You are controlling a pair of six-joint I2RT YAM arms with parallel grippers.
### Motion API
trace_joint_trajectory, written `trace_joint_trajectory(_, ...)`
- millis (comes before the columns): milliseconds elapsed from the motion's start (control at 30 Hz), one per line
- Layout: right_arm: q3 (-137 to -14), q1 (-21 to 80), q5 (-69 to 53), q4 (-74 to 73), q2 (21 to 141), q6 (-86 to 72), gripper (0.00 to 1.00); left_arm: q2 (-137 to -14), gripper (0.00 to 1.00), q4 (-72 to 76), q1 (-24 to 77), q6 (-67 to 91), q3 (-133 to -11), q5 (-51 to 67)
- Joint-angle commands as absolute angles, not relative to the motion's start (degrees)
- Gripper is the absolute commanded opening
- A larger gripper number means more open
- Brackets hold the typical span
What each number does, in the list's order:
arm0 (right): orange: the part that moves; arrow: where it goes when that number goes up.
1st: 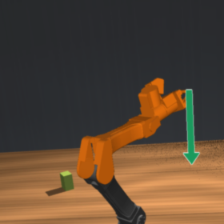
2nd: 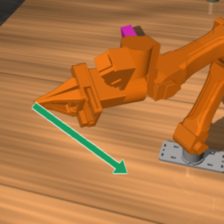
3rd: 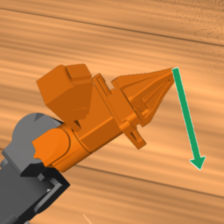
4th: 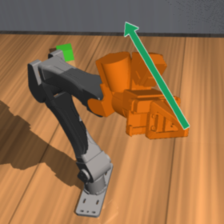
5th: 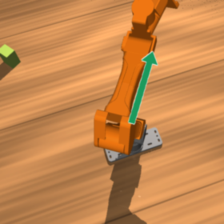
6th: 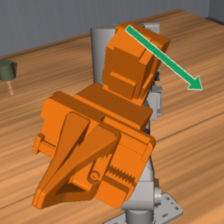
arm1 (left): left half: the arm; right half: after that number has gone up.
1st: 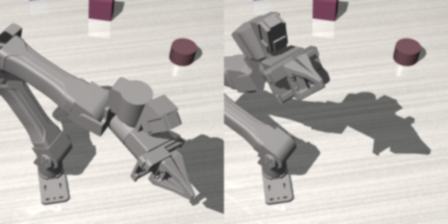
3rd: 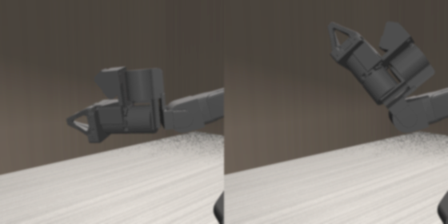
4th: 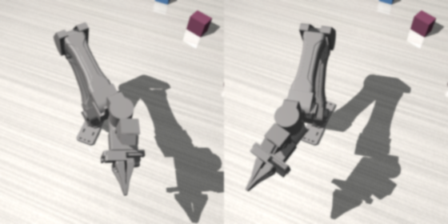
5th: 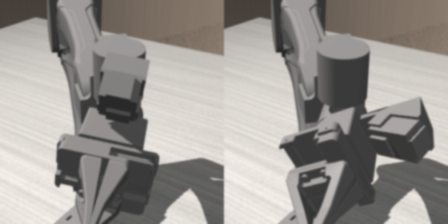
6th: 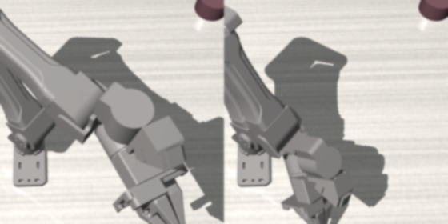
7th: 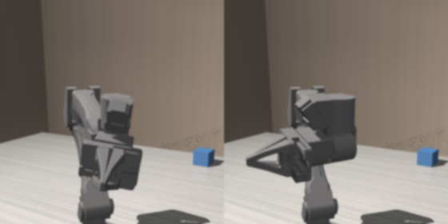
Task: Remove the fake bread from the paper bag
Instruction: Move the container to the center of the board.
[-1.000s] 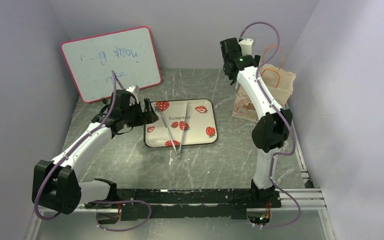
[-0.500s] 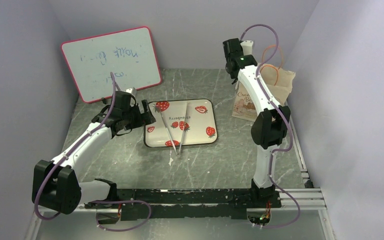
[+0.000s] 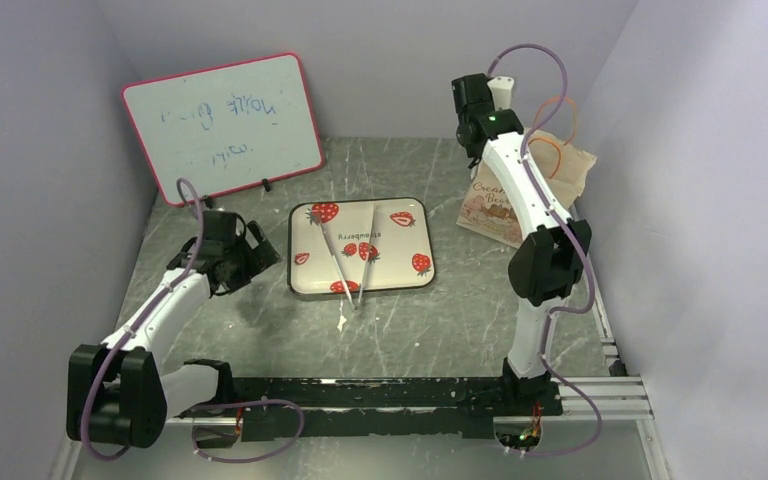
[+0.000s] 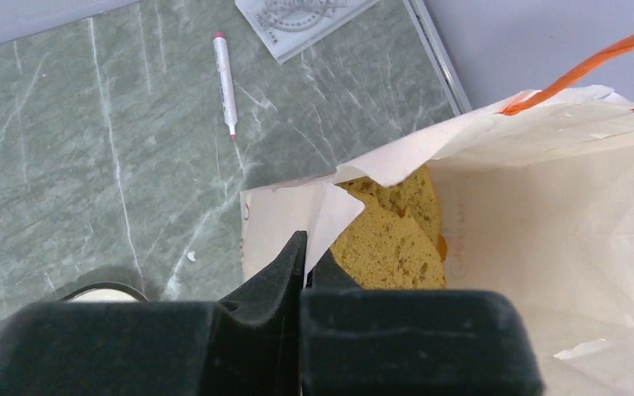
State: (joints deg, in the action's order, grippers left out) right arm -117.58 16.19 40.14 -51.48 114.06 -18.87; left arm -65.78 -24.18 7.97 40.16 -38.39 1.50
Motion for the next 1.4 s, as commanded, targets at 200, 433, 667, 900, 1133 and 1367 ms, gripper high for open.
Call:
trace_joint_trajectory(200,-118.4,17.8,43.8,-49.9,109.0,-17.5,0.0,-69.5,0.59,-20.8,4.4,40.9,-36.7,1.5)
trace_joint_trajectory(433,-121.8,19.9,47.2,-49.3,108.4,-15.1,0.0,-76.8,0.4,-20.6,4.4,36.4,-39.5,0.2)
trace_joint_trajectory(667,-123.0,23.3,50.1,-48.3,108.2,-12.8,0.0,-82.5,0.36,-18.8,4.9,35.4,-42.0,0.8)
trace_joint_trajectory(900,-126.3,27.1,53.5,-47.5,108.3,-10.7,0.0,-89.0,0.38,-18.9,9.9,35.7,-46.9,-1.6)
trace_joint_trajectory(1133,-129.1,30.9,57.0,-45.1,106.2,-7.7,0.0,-93.2,0.38,-17.3,13.1,36.5,-48.6,-1.3)
trace_joint_trajectory(1367,-131.7,34.1,60.6,-41.9,103.7,-4.5,0.0,-96.2,0.39,-16.4,15.8,36.5,-51.1,-0.6)
